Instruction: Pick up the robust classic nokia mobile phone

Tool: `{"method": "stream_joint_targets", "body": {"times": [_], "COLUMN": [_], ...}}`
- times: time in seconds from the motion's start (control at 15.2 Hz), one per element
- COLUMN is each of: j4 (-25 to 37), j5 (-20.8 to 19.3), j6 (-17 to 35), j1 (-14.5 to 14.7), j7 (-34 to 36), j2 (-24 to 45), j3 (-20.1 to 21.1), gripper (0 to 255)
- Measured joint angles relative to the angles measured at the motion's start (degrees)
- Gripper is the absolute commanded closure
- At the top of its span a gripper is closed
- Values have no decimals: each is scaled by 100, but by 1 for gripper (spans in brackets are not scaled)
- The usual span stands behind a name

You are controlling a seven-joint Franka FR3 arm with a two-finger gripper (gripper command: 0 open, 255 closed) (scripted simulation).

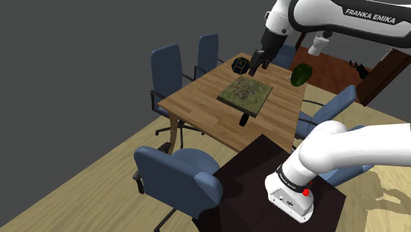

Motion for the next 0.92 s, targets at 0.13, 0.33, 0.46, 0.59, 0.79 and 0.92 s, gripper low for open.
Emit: {"method": "stream_joint_targets", "body": {"times": [0.13,0.33,0.46,0.59,0.79,0.92], "j4": [-46,-316,-413,-594,-757,-800], "j5": [-22,-149,-224,-306,-431,-496], "j6": [66,389,644,923,1326,1606], "j1": [-9,-68,-100,-141,-210,-245], "j7": [-53,-358,-554,-759,-1091,-1303], "j2": [38,179,409,577,918,1228], "j3": [-46,-310,-476,-653,-935,-1110], "gripper": [0,0,0,0,0,0]}}
